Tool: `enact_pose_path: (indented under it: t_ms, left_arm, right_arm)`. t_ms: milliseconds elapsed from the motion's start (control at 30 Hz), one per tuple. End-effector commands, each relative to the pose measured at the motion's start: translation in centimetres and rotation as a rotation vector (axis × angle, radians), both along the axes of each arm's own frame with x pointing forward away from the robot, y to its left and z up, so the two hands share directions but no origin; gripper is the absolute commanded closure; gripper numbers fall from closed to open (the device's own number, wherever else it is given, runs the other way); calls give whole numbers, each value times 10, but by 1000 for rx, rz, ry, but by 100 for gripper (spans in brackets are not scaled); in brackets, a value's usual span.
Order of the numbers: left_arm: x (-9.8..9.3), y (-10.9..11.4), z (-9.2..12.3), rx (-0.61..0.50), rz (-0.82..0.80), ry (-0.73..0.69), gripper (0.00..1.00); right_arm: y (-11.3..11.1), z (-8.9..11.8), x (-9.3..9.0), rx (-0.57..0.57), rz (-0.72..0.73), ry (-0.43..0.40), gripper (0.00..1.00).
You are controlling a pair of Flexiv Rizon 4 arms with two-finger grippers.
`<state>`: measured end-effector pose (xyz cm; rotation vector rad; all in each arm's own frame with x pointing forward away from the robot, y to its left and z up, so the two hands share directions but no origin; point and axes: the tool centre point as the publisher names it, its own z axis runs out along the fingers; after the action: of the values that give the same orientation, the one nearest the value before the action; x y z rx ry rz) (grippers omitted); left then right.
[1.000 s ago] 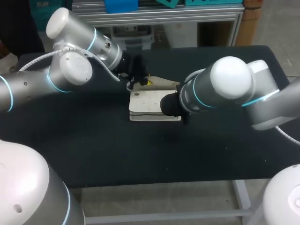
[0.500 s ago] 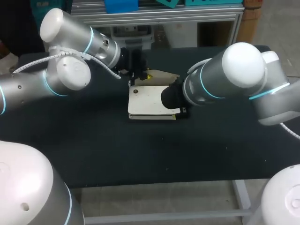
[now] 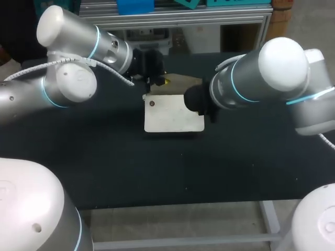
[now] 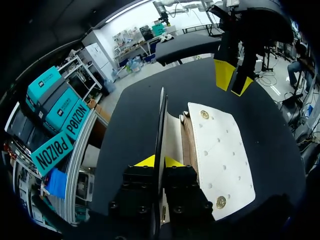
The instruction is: Pick up the bag, open it, inspect its contents, close it, and place it on the opposite side
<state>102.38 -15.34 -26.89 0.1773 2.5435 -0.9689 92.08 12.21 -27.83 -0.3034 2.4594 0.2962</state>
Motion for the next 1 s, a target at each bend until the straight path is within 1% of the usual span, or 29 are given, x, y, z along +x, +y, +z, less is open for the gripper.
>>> enact_pose_path:
  t_ms: [33,267,400,467,567,767,1000]
  left_arm:
    - [0,8,4,-6,-10,5,100]
    - [0,8,4,-6,-10,5,100]
    - [0,8,4,-6,-10,5,100]
    - [-4,2,3,-8,27,18,100]
    - [-15,-4,8,-10,90,3,100]
    - [-34,-8,21,-4,126,-5,100]
    - [-38,-6,32,-15,153,17,100]
  right_arm:
    - [-4,1,0,16,7,-23,100]
    - [-2,4,-1,18,22,-39,100]
    - [4,5,2,14,34,-43,100]
    - [6,7,5,13,42,-48,100]
    - [12,7,14,4,52,-48,100]
    - [16,9,29,-14,50,-69,100]
    - [21,12,44,-37,45,-95,100]
